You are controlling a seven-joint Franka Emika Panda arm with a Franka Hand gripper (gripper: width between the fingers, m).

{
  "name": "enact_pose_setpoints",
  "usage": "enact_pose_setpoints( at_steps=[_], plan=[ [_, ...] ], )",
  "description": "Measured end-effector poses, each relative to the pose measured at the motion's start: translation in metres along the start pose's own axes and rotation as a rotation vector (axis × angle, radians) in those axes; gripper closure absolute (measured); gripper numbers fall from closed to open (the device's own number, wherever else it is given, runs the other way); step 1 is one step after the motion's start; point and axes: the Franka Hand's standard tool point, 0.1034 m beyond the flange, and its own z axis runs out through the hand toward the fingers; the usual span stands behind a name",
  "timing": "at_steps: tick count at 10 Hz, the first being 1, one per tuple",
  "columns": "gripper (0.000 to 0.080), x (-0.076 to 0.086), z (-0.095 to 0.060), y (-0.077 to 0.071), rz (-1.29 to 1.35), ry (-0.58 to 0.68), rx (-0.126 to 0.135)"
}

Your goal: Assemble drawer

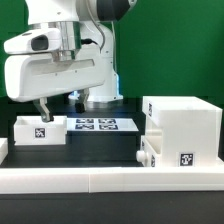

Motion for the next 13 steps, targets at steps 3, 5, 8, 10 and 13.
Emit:
enact_pose_setpoints(
  at_steps=[3, 5, 8, 10, 13],
  plan=[
    [0.0151, 0.001, 0.001, -0.002, 0.176, 0.004, 0.005],
    [0.0151, -0.012, 0.004, -0.004, 0.285, 0.003, -0.006],
    [0.0151, -0.039, 0.005, -0.021, 0.3, -0.003, -0.027],
    [0.0151, -0.06, 0.006, -0.03, 0.3, -0.008, -0.039],
    [0.0151, -0.062, 0.008, -0.032, 0.283, -0.011, -0.037]
  ],
)
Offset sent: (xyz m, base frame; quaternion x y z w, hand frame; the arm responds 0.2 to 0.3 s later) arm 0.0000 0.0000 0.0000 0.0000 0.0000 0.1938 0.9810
